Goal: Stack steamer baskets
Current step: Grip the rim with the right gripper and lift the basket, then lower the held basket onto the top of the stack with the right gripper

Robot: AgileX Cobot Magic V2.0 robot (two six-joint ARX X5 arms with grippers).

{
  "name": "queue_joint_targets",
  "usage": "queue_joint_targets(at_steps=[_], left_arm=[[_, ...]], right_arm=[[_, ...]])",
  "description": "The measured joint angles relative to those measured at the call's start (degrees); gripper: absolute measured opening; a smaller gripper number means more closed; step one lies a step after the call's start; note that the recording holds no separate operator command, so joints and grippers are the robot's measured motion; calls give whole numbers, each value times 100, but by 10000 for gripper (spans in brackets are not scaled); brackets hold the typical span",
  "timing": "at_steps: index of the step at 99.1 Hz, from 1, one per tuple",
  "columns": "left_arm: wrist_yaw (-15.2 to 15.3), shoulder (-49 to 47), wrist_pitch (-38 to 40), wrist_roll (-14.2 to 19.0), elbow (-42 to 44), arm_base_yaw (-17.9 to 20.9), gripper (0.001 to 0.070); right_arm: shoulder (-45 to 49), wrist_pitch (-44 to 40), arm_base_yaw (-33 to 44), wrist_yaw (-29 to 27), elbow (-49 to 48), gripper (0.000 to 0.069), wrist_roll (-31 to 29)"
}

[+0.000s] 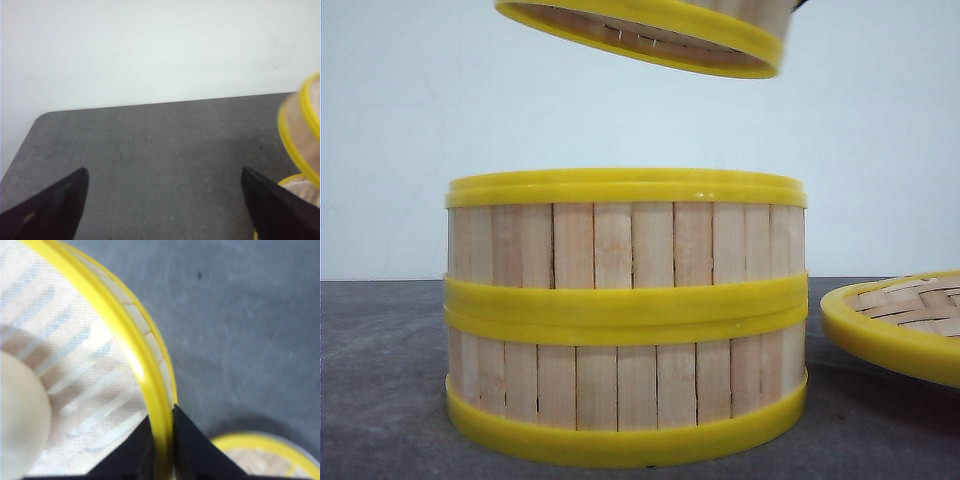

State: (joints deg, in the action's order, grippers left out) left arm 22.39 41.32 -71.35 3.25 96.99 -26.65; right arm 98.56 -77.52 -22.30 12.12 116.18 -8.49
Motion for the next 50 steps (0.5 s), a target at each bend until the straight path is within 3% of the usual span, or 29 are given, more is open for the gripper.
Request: queue_joint_targets(at_steps=[26,50], left_arm=[[0,2,0,44,0,0,595],[0,2,0,50,0,0,595]], right_arm=[[-273,-2,-162,-127,-1349,22,66],[-157,-2,-533,-122,-1478,22,66]])
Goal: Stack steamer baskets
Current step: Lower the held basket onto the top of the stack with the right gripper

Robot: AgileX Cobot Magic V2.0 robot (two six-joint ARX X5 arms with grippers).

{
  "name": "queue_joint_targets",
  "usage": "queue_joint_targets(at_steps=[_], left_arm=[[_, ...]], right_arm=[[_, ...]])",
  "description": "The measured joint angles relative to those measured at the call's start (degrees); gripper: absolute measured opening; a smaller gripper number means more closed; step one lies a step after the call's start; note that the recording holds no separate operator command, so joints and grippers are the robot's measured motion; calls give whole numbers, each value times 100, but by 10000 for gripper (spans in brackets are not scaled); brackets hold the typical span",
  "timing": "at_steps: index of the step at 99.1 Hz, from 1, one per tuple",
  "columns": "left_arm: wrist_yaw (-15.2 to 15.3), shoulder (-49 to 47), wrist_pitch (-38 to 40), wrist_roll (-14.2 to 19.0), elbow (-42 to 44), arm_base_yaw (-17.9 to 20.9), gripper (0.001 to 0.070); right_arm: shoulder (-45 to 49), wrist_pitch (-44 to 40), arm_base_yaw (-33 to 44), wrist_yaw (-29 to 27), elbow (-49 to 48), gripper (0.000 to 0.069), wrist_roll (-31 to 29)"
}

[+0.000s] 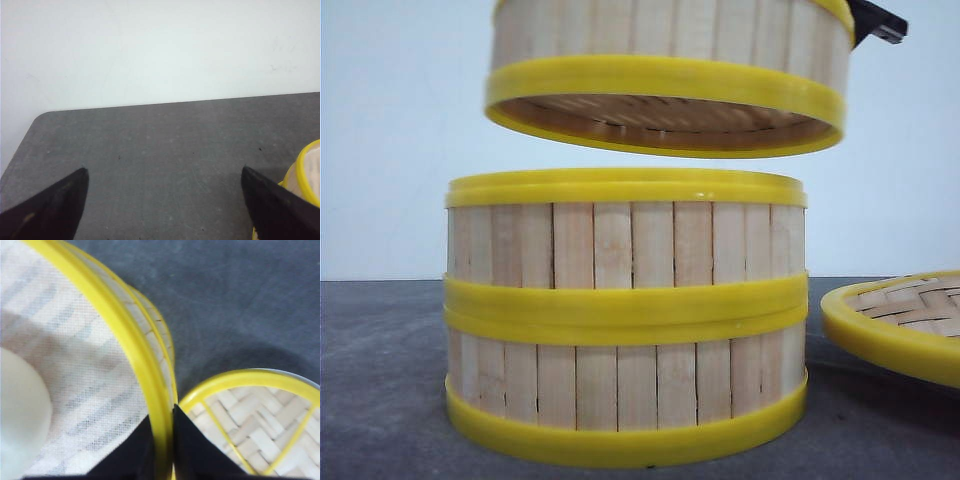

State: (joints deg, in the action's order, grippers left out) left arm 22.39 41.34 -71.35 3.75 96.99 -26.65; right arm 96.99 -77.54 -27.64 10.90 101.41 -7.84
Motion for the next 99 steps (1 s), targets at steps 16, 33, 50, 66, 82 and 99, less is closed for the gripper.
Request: queue_joint_targets(at_steps=[16,33,50,66,82,99], left_arm=[[0,0,0,11,0,0,595],[0,0,-2,11,0,0,595],[-2,0,-26,11,0,0,595],[-2,0,-28,11,0,0,595],[-2,0,-26,11,0,0,595],[-2,0,-26,11,0,0,595]], right_arm=[[201,0,-262,-83,0,22,-2],[378,0,-413,-603,0,21,-7],[431,66,-413,-621,11,21,-87],[444,173,-413,-540,11,21,-210],[450,192,-413,-531,13,21,-251],[518,157,-332,-551,13,21,-260]])
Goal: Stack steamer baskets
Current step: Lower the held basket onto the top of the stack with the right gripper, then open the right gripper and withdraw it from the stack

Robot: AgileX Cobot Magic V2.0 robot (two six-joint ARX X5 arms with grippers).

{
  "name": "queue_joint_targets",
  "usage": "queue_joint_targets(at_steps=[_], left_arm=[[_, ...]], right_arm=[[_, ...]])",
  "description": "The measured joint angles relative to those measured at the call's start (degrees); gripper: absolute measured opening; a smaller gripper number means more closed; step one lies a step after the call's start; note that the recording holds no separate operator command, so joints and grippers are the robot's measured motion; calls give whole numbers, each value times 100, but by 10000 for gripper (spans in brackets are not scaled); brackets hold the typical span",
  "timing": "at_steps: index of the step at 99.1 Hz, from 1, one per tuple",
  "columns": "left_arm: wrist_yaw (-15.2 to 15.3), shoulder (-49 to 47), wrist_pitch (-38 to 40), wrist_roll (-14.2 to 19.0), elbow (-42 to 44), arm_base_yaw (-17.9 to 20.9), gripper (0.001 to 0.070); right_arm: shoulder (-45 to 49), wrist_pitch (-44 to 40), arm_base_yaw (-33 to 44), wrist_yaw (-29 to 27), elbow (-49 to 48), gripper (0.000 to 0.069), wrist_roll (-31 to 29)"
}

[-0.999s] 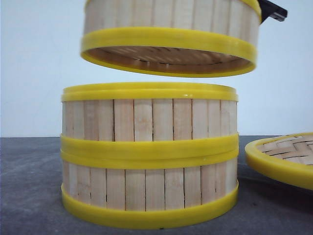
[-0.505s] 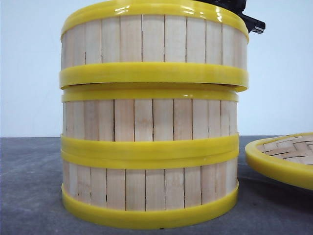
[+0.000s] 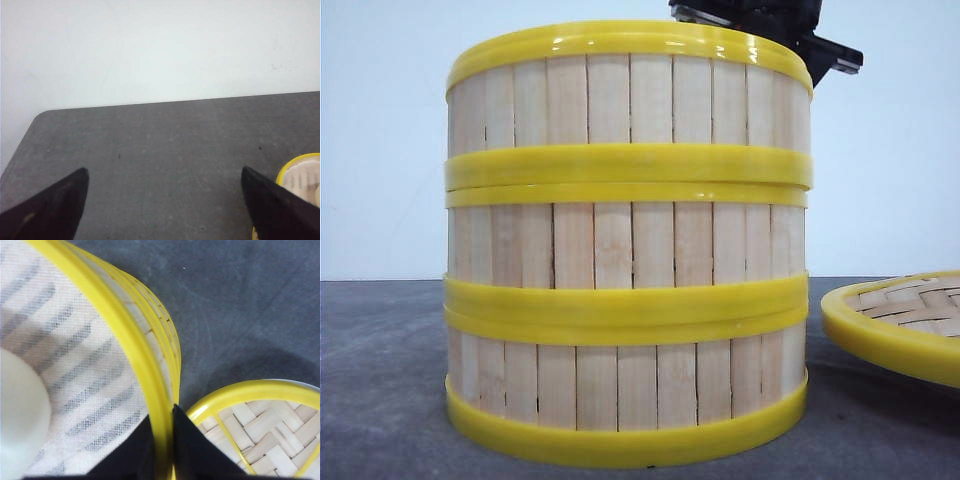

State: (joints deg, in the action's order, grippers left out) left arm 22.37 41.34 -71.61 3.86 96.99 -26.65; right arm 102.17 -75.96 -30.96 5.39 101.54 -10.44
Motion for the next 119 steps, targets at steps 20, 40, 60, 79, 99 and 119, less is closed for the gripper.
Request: queue_joint_targets(at_steps=[20,40,60,79,99,119], left_arm=[[0,0,2,0,0,0,595],[0,0,2,0,0,0,595],[0,0,0,0,0,0,595],[0,0,0,0,0,0,595],[0,0,2,0,0,0,595],[0,2,28,0,0,0,595]], right_arm=[[28,20,66,63,2,21,-4],[28,48,70,85,2,21,-4],[31,131,72,114,2,50,-15],[31,149,168,122,2,252,-46],[31,-63,214,122,94,276,-31],[-37,-101,251,109,717,277,107]])
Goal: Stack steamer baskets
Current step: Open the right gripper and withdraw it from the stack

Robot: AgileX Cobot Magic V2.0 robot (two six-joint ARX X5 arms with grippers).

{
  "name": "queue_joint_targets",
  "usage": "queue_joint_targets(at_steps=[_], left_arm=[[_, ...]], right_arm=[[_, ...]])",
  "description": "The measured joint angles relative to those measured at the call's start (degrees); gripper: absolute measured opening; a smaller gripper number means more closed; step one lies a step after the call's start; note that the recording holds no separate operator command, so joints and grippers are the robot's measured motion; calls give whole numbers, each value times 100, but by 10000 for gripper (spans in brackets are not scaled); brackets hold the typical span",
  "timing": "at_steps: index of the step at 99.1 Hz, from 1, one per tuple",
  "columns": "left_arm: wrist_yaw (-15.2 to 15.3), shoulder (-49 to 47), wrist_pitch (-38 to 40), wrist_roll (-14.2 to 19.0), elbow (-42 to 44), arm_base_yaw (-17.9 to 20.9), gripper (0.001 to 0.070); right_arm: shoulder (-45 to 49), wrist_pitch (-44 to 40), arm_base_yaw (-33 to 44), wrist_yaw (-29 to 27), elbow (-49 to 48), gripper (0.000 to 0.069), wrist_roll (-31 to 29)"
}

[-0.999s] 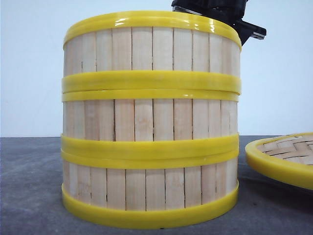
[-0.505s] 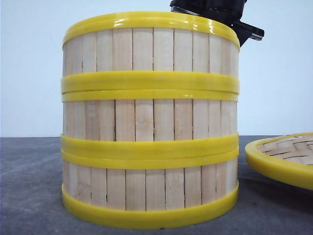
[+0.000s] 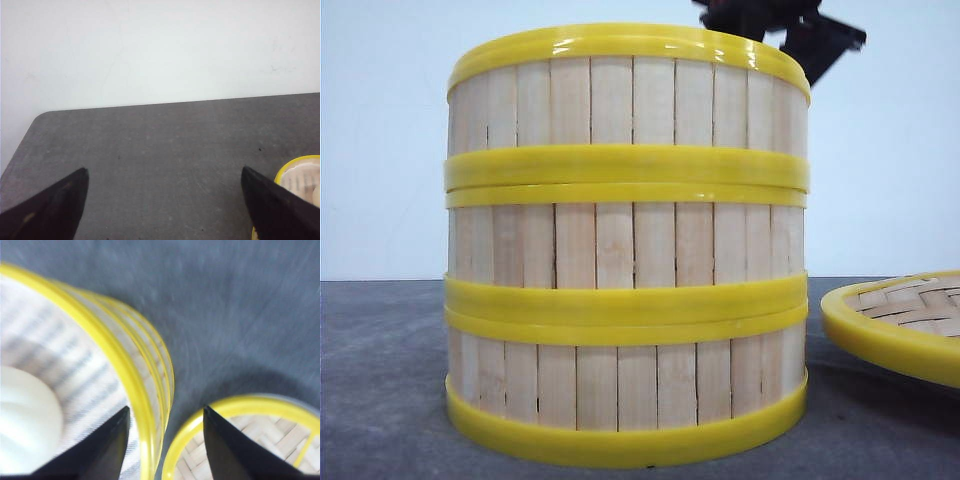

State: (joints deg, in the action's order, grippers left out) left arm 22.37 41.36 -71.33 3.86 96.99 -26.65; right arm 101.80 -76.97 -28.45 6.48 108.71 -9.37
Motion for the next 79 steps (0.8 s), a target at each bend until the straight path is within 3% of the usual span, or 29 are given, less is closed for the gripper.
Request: queue_joint_targets(at_steps=[12,30,60,79], left_arm=[[-2,33,0,4,0,0,595],[-24,129,28,4,-11,0,595],[-28,140,302,4,-20,0,595],[-280,186,490,7,-20,0,595]], right_arm=[[-275,-26,0,-258,20,277,66],[-879,-39,138,-1554,-555,277,122],[-2684,428,866,-1543,-3346,277,142],[-3147,1141,1108,-1357,-4682,277,129]])
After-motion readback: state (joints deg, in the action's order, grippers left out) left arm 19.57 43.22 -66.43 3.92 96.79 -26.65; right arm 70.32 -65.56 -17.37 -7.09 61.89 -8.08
